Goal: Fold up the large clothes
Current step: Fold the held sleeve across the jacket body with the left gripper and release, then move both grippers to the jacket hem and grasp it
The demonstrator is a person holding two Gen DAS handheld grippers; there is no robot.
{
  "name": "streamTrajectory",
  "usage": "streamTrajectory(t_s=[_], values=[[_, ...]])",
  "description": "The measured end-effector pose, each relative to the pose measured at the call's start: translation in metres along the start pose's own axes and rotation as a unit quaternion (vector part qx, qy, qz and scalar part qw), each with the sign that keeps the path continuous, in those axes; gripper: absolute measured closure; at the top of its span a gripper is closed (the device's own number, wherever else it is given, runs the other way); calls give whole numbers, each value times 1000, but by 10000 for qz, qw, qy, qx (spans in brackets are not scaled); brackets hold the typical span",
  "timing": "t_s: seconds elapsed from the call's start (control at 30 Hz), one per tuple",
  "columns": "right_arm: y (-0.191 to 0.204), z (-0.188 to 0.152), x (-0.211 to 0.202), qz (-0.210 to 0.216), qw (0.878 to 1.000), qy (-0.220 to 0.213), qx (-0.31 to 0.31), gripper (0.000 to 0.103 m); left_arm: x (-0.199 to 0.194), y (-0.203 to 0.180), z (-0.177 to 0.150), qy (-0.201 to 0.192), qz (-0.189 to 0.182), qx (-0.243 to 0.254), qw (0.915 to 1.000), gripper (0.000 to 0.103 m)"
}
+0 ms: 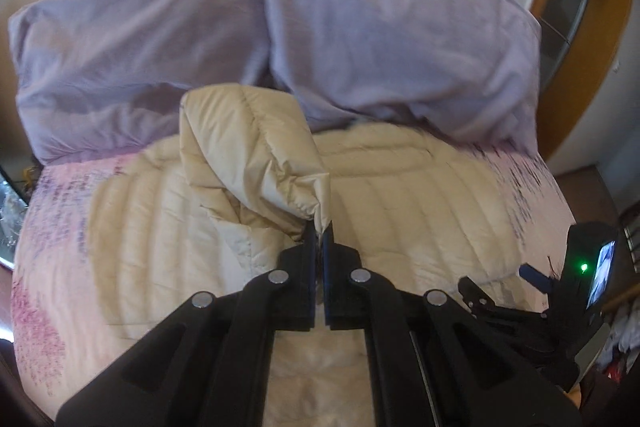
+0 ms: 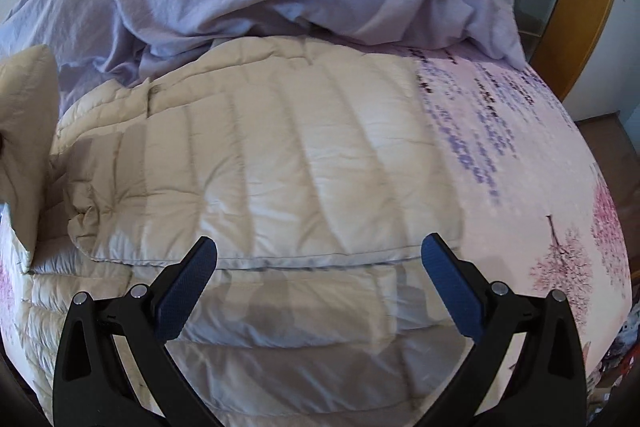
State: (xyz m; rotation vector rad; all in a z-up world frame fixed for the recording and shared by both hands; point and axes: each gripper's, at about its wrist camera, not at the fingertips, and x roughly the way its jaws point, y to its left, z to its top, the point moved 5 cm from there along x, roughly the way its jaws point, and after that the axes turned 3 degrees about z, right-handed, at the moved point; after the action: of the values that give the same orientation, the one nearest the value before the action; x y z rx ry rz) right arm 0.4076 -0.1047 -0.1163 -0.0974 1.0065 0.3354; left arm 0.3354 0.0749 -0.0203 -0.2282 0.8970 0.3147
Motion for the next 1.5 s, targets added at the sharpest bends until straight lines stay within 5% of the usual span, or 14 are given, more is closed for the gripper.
streamTrajectory(t_s=[0.13, 0.2, 0.27, 0.33, 0.57, 0.7, 1.2, 1.5], values=[[-6, 4, -7, 64, 9999, -93, 42, 1, 10, -11, -7, 207, -161, 126, 9996, 96], [-2, 8, -11, 177, 9997, -165, 42, 1, 8, -13, -8, 197, -130, 174, 9996, 86], [9, 15, -17, 363, 9990, -263, -19, 1, 1, -7, -10, 99, -3, 252, 9996, 59], [22, 22, -23, 561, 9977, -352, -111, 4, -6, 4, -12, -9, 225, 300, 9993, 54], [82, 36, -21, 1308, 9905, -226, -362, 50, -15, 62, -27, 85, 849, 117, 9963, 53], [110, 38, -6, 1370, 9891, -44, -530, 64, -13, 83, -40, 271, 1031, 67, 9943, 53], [131, 11, 56, 576, 9920, 682, -888, 75, -25, 116, -98, 573, 1183, 35, 9913, 47], [135, 2, 63, 226, 9913, 592, -1157, 75, -31, 128, -119, 683, 1268, 11, 9896, 45]])
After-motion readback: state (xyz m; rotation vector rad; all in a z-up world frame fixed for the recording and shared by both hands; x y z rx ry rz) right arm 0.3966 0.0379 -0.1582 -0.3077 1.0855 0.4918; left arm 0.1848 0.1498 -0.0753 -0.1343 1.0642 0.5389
